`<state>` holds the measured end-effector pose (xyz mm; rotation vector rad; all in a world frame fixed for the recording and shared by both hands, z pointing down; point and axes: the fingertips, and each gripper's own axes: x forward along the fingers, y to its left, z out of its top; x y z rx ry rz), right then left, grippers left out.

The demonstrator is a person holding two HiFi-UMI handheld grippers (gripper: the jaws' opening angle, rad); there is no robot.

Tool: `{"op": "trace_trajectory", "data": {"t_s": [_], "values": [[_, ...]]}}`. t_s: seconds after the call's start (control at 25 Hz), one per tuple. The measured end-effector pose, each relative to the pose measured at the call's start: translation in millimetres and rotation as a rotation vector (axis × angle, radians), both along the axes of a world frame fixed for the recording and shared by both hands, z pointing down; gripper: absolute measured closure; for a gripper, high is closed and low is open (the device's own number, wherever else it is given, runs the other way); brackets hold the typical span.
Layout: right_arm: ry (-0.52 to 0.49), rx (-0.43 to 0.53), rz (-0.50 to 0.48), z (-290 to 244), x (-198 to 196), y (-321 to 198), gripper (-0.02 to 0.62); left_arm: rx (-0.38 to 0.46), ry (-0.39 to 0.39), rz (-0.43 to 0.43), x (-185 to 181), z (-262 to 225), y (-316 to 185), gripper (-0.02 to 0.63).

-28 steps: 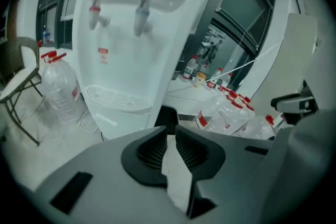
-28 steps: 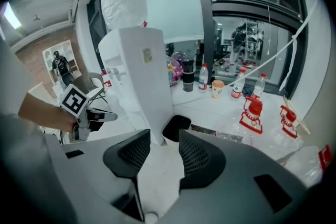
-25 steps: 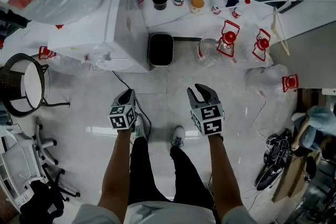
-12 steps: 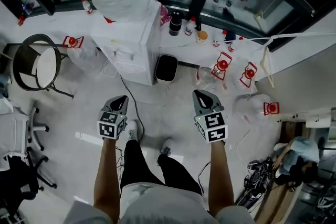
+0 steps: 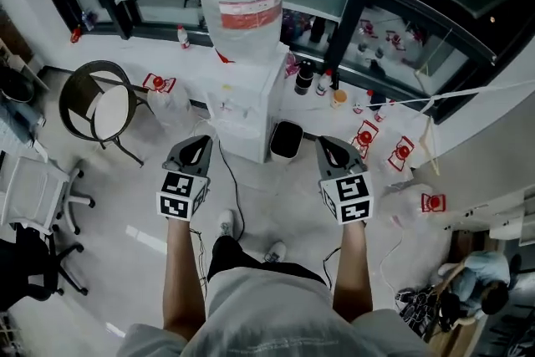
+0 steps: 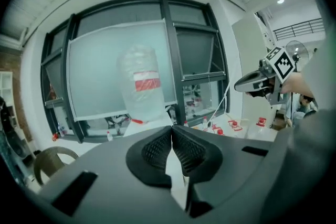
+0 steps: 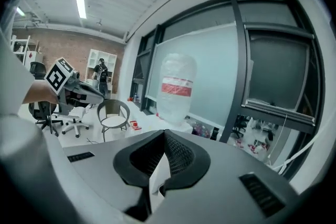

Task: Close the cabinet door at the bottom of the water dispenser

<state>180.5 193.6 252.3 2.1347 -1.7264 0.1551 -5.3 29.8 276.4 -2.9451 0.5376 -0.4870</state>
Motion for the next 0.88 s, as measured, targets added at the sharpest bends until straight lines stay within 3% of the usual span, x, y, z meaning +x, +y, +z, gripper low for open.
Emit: {"op": "trace_trajectory", "data": {"t_s": [0.52,0.88], "values": [[0.125,0.18,-0.157,-123,-53,-29,0.568,0.219,0.095,0.048,-30,-136,35,0.584],[0.117,0.156,-0.271,-131,-81,-34,0.568,0.292,0.108,0.065,-26,-163,55,0.584]]}}
